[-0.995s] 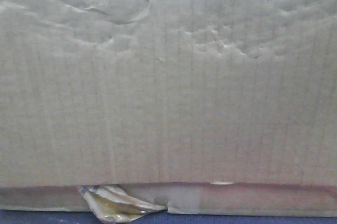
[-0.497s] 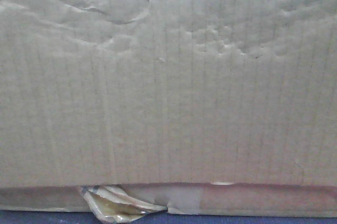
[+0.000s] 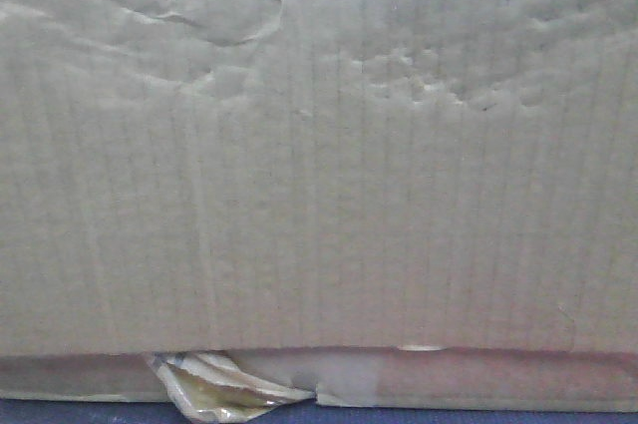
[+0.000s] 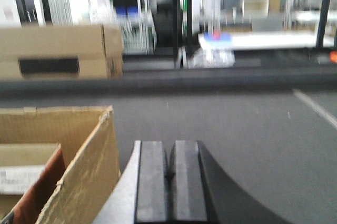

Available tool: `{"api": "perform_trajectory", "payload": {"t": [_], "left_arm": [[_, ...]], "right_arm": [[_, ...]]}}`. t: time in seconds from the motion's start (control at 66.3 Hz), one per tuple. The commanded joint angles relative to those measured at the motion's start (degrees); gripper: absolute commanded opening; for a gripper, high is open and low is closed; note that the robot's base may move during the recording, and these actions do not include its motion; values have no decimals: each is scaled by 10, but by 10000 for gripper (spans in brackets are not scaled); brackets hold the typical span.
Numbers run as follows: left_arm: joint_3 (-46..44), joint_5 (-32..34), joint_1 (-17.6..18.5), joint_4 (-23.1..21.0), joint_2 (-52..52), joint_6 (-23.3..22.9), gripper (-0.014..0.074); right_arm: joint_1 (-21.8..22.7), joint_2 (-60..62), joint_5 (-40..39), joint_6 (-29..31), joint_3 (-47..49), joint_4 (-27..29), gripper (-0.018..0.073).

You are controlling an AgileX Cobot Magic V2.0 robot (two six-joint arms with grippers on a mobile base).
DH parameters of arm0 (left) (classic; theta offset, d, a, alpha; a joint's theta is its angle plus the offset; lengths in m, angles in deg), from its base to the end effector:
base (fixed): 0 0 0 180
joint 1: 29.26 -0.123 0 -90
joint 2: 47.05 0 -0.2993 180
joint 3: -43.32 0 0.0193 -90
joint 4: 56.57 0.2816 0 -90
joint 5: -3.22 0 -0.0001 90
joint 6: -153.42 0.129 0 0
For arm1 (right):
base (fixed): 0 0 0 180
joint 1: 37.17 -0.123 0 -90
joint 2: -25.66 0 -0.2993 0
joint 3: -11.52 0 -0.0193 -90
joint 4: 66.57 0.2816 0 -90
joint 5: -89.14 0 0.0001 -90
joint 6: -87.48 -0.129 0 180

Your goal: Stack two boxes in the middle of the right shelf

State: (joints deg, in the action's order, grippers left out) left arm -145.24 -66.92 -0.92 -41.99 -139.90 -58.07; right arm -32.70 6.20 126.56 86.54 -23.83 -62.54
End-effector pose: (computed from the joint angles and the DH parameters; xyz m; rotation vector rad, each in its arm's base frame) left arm 0.3211 -0.1385 0.3566 -0.0298 2.6297 -0.0009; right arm 0.0658 0.0004 0.3958 0.0878 1.6062 0.0299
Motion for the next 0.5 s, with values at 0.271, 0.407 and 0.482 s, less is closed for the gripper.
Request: {"api": "perform_trajectory", "payload": {"t": [0.271, 0.407, 0.482], "left_arm": [[0, 2, -1, -9, 5, 1, 330], [0, 2, -7, -12, 5, 1, 330], [0, 2, -9, -14, 5, 1, 330]], "right_arm": [[4, -321, 184, -13, 287, 2, -141], [3, -394, 224, -15, 338, 2, -141], [-8, -424, 245, -44, 354, 2, -141]]}}
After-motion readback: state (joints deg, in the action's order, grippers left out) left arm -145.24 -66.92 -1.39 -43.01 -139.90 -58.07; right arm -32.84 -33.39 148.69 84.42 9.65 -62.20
